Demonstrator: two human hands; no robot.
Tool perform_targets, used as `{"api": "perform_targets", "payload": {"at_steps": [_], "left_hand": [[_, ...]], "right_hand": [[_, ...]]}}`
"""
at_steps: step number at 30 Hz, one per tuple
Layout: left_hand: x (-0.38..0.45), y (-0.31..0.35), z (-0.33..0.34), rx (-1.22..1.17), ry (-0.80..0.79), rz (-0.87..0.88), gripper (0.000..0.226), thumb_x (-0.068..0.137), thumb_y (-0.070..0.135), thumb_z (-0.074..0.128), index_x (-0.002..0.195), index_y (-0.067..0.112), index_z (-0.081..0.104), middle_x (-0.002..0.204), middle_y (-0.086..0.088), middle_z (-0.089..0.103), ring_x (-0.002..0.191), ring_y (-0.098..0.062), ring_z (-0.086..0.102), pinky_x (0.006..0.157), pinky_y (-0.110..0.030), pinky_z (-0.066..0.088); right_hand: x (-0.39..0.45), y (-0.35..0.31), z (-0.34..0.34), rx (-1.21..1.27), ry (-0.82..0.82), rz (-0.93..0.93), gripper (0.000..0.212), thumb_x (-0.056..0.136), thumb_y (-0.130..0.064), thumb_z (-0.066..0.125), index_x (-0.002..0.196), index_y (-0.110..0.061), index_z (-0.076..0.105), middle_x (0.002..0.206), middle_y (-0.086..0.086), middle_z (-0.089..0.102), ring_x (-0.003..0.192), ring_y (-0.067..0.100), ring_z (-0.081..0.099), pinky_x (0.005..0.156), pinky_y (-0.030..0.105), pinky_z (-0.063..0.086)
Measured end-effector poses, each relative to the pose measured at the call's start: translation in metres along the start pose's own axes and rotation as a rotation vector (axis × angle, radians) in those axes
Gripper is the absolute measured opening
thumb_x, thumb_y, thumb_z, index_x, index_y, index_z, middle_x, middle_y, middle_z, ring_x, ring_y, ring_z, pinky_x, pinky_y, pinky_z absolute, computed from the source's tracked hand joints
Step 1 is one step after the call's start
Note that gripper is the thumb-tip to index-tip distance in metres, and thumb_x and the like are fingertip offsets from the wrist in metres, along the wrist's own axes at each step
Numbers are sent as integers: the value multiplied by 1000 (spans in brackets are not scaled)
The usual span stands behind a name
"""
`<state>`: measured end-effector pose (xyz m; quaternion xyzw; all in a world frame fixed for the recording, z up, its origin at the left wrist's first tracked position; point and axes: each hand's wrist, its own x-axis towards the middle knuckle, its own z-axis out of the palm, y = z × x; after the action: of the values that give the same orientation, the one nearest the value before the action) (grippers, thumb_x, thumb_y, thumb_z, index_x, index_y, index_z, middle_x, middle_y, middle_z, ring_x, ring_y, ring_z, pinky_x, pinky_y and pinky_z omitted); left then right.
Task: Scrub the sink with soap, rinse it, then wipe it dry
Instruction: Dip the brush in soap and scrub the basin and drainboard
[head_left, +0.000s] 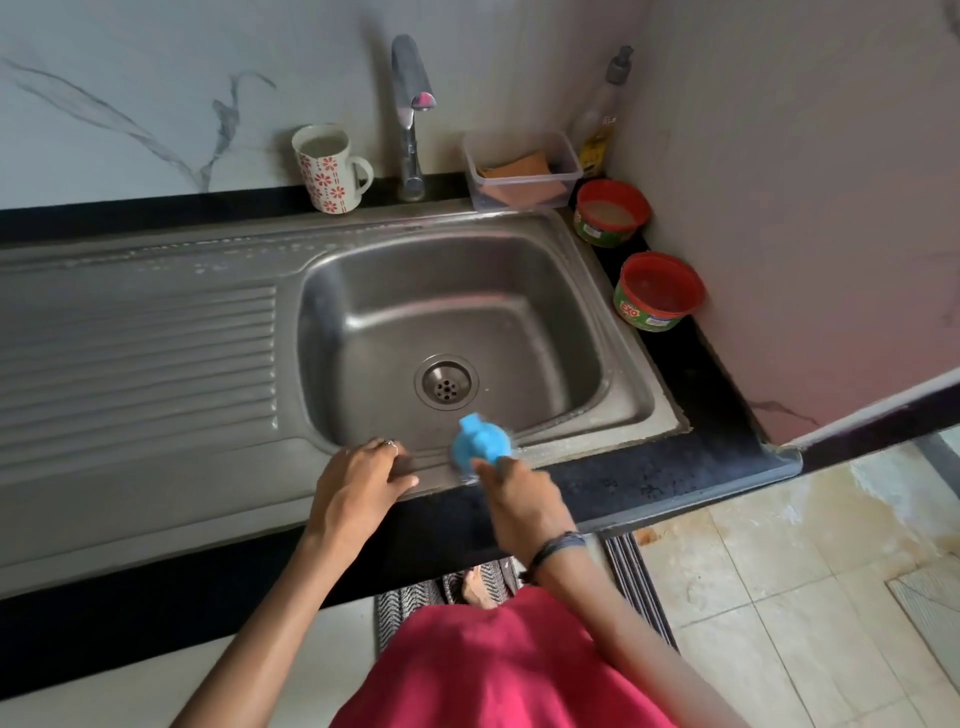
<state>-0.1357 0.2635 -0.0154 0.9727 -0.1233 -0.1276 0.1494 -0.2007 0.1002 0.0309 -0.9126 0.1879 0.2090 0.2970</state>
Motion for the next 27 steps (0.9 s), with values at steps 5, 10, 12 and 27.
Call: {"api": "perform_targets", "payload": {"at_steps": [5,10,12,27], "left_hand": [[-12,-12,0,-67,90,-43,27,83,28,67,108,17,66,107,-2,66,101,-24,61,84,-31,43],[-31,-29,-1,-7,177,-70,21,84,18,65,104,14,69,106,-3,69,94,-27,63,93,-36,41],[-38,-33,-1,2,202,-71,17,81,12,69,97,10,71,97,-6,71,85,-29,66,90,-39,45],[-66,-60,21,-72,329,22,41,62,4,83,101,3,70,98,-10,72,86,-27,70,84,-52,51]], "right_hand": [[21,30,-23,-74,64,50,47,99,-44,27,121,-12,55,115,24,61,107,39,57,81,37,44],[32,49,-56,-251,110,87,40,99,-16,33,138,-17,42,128,19,52,114,35,54,89,35,44],[32,25,-40,-229,57,-20,38,98,-16,35,135,-16,45,130,17,53,115,34,54,91,35,44],[40,29,-58,-578,53,-68,38,99,-15,30,135,-12,44,131,21,50,117,37,52,95,37,42]]}}
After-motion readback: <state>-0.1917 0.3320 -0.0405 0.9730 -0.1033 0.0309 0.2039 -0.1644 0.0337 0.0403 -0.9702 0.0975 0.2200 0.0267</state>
